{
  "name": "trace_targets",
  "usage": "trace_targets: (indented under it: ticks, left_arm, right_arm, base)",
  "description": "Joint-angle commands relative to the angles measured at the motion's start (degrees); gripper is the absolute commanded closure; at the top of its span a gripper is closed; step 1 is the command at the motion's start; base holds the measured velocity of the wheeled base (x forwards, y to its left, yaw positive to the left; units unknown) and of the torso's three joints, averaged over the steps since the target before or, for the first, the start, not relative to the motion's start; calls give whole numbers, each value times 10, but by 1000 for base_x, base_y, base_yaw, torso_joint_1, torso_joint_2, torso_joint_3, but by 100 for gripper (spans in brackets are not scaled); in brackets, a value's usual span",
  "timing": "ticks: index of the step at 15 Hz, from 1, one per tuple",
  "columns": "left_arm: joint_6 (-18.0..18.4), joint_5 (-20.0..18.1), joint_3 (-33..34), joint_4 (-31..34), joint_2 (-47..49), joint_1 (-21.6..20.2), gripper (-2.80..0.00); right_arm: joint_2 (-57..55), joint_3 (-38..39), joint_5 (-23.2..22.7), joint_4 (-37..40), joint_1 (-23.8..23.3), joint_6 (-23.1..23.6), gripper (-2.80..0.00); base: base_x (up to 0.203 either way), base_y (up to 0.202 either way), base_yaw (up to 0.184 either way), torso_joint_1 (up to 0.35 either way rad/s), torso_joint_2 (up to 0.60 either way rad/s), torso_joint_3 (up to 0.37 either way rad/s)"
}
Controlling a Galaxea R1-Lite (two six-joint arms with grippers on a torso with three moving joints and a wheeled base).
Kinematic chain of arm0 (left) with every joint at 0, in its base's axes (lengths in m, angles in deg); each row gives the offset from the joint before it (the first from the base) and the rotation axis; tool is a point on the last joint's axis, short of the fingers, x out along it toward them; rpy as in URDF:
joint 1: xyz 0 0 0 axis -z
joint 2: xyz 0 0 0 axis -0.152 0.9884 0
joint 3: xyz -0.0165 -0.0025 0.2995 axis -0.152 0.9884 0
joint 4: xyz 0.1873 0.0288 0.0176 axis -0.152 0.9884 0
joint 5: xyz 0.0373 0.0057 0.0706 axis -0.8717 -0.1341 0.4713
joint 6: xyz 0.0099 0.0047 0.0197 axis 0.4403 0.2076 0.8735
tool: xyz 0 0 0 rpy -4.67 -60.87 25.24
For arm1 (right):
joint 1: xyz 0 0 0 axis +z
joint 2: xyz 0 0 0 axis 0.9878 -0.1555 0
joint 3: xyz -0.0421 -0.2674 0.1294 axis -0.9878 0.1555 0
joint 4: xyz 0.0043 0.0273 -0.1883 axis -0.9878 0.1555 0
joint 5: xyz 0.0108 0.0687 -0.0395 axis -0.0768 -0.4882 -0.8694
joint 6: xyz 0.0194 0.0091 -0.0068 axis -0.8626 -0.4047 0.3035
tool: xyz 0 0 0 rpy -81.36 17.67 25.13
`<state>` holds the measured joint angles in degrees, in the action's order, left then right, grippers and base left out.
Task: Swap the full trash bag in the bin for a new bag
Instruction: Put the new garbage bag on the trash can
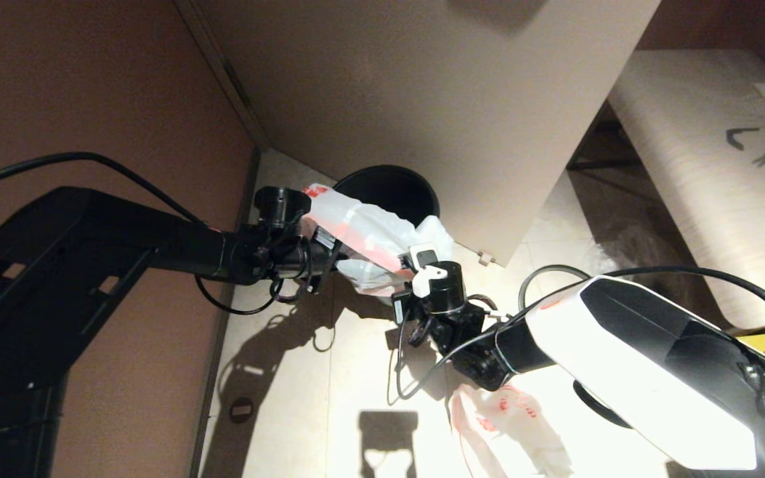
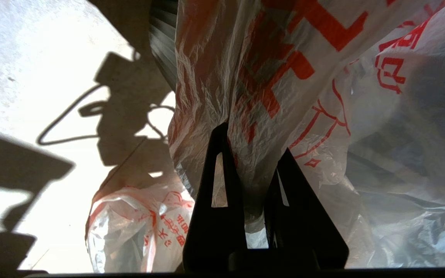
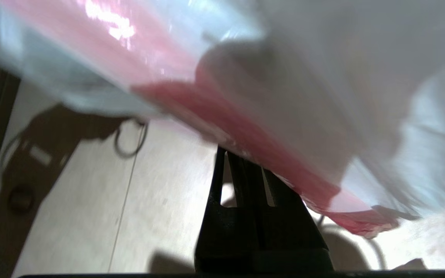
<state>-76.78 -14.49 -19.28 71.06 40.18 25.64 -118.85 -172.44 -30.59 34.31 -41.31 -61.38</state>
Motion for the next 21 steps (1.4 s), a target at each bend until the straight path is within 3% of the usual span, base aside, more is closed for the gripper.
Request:
trace_targets:
  ticks: [1, 5, 8, 13, 17, 21]
  left_arm:
    - [-3, 5, 2, -2, 5, 1, 0]
    - [1, 18, 1, -2, 21, 1, 0]
    - [5, 18, 13, 0, 20, 6, 0]
    - [45, 49, 64, -2, 19, 30, 0]
    - [81, 71, 160, -35, 13, 47, 0]
    - [102, 73, 165, -60, 21, 49, 0]
  right_arm:
    - [-2, 2, 26, -25, 2, 0, 0]
    - [34, 55, 44, -46, 13, 1, 0]
    - [32, 51, 47, -45, -7, 5, 0]
    - [48, 72, 48, -44, -31, 6, 0]
    - [35, 87, 46, -33, -34, 12, 0]
    - [18, 81, 45, -21, -55, 12, 0]
  base:
    - [0, 0, 0, 0, 0, 0]
    - [0, 0, 0, 0, 0, 0]
    - [0, 0, 0, 0, 0, 0]
    - [0, 0, 0, 0, 0, 0]
    - [0, 0, 0, 0, 0, 0]
    - [0, 0, 0, 0, 0, 0]
